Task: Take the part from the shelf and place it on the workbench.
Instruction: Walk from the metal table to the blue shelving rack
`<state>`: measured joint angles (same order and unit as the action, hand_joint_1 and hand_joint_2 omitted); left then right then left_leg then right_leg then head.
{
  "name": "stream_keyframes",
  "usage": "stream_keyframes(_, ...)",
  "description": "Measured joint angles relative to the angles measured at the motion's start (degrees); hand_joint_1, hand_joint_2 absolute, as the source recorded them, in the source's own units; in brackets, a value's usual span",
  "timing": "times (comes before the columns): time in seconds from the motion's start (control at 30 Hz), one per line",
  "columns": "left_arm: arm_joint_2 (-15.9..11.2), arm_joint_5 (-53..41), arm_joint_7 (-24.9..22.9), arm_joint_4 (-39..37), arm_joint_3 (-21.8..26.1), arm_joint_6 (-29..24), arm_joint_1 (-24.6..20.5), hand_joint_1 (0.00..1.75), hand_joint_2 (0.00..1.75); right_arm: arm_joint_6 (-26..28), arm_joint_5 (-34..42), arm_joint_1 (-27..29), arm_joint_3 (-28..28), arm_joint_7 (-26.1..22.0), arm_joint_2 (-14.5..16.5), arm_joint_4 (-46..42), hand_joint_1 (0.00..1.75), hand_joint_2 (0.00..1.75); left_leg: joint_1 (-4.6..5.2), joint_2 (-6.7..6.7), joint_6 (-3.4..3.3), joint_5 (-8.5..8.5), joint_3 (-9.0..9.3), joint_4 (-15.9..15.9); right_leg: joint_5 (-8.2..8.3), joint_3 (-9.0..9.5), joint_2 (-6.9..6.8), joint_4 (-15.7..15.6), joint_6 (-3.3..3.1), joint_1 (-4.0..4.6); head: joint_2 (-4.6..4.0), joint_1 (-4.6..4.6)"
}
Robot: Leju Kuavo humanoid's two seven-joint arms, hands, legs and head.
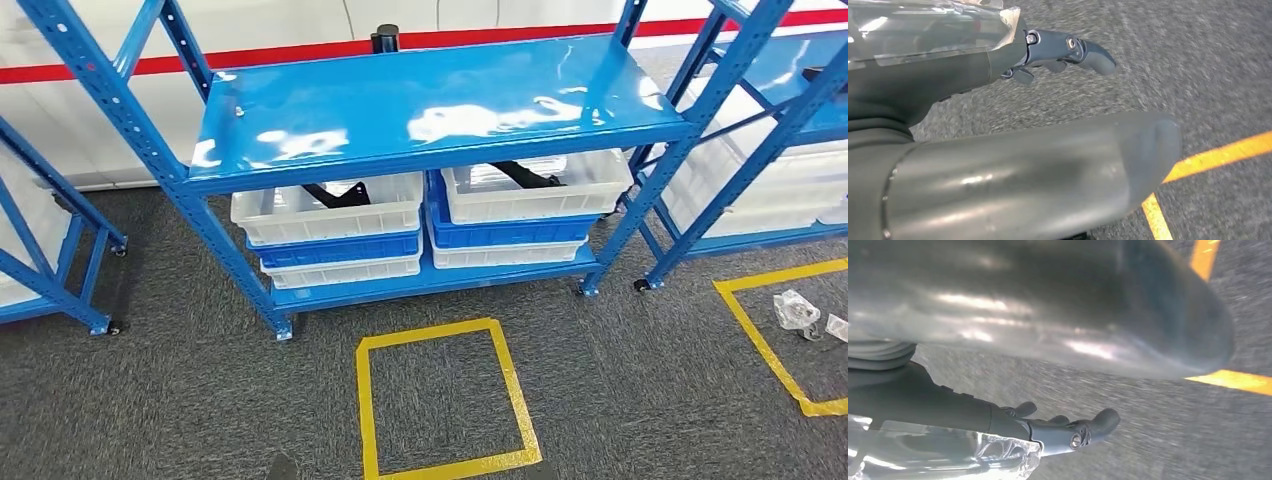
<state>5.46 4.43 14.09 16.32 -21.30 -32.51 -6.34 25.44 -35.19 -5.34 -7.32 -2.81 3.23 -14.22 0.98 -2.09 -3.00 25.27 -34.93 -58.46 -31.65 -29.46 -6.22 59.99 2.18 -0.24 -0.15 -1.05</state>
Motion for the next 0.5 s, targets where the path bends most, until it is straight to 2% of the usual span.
stream_keyframes(0.07,0.19,0.08,0.08,0.01,-0.01,0.02,-0.11,0.00,0.00,0.03,0.02,0.07,0.01,-0.05,-0.11,-0.03,0.00,0.00,-0.38,1.59,-0.40,-0.41,0.36,0.58,-2.34,-2.37,3.82,5.17,-0.13,-0.23,0.00,0.27)
stream_keyframes(0.1,0.28,0.11,0.08,0.01,-0.02,0.04,-0.21,0.00,0.00,0.03,0.05,0.23,0.02,-0.05,-0.14,-0.02,0.00,0.00,-0.47,2.55,-0.53,-0.47,0.35,0.59,-3.72,-4.33,5.00,8.94,-0.27,-0.27,0.00,0.35)
stream_keyframes(0.13,0.35,0.11,0.09,0.01,-0.03,0.08,-0.21,0.00,0.00,0.05,0.10,0.41,0.01,-0.05,-0.19,-0.01,0.00,0.00,-0.52,3.54,-0.59,-0.52,0.33,0.57,-4.57,-6.10,5.50,12.08,-0.22,-0.35,0.00,0.41)
stream_keyframes(0.17,0.42,0.11,0.10,0.01,-0.03,0.07,-0.13,0.00,0.00,0.07,0.13,0.58,0.01,-0.05,-0.26,0.00,0.00,0.00,-0.55,4.55,-0.58,-0.51,0.35,0.54,-4.60,-7.24,5.73,13.66,0.05,-0.42,0.00,0.42)
stream_keyframes(0.2,0.43,0.11,0.10,0.01,-0.03,0.07,-0.02,0.00,0.00,0.08,0.15,0.67,0.00,-0.05,-0.32,0.01,0.00,0.00,-0.60,5.51,-0.54,-0.51,0.38,0.50,-3.73,-7.43,5.88,13.14,0.54,-0.54,0.00,0.42)
stream_keyframes(0.23,0.43,0.11,0.11,0.01,-0.04,0.07,0.08,0.00,0.00,0.10,0.16,0.69,-0.01,-0.05,-0.38,0.01,0.00,0.00,-0.69,6.41,-0.42,-0.49,0.43,0.42,-2.04,-6.54,6.21,10.36,1.17,-0.72,0.00,0.42)
stream_keyframes(0.27,0.44,0.11,0.13,0.01,-0.04,0.06,0.12,0.00,0.00,0.11,0.15,0.68,-0.01,-0.05,-0.42,0.01,0.00,0.00,-0.79,7.25,-0.20,-0.45,0.41,0.29,-0.10,-5.05,7.26,6.36,1.84,-1.03,0.00,0.44)
stream_keyframes(0.3,0.43,0.10,0.14,0.01,-0.05,0.06,0.12,0.00,0.00,0.13,0.15,0.66,-0.01,-0.05,-0.43,0.02,0.00,0.00,-0.77,8.00,0.12,-0.36,0.34,0.06,1.38,-3.68,8.41,2.85,2.15,-1.20,0.00,0.52)
stream_keyframes(0.33,0.43,0.10,0.17,0.01,-0.05,0.05,0.11,0.00,0.00,0.13,0.15,0.64,-0.01,-0.05,-0.42,0.02,0.00,0.00,-0.75,8.63,0.47,-0.28,0.21,-0.12,2.36,-2.72,9.26,0.37,2.06,-1.35,0.00,0.56)
stream_keyframes(0.37,0.41,0.09,0.20,0.01,-0.05,0.04,0.13,0.00,0.00,0.13,0.16,0.63,-0.01,-0.05,-0.38,0.03,0.00,0.00,-0.70,9.14,0.81,-0.27,0.04,-0.23,2.74,-2.22,9.78,-0.75,1.65,-1.36,0.00,0.61)
stream_keyframes(0.43,0.35,0.09,0.23,-0.01,-0.05,0.03,0.27,0.00,0.00,0.13,0.22,0.52,-0.01,-0.05,-0.32,0.03,0.00,0.00,-0.76,10.06,1.37,-0.46,-0.22,-0.12,2.96,-1.99,8.83,-0.85,0.46,-1.25,0.00,0.62)
stream_keyframes(0.47,0.27,0.09,0.24,-0.02,-0.05,0.03,0.38,0.00,0.00,0.14,0.24,0.43,-0.01,-0.06,-0.30,0.03,0.00,0.00,-0.80,9.68,1.61,-0.43,-0.34,-0.24,3.07,-1.84,8.33,-0.89,0.11,-1.31,0.00,0.64)
stream_keyframes(0.5,0.23,0.09,0.25,-0.03,-0.05,0.02,0.45,0.00,0.00,0.16,0.22,0.34,-0.02,-0.07,-0.26,0.03,0.00,0.00,-0.79,8.40,1.85,0.05,-0.74,-0.98,3.15,-1.77,7.74,-0.95,-0.27,-1.41,0.00,0.47)
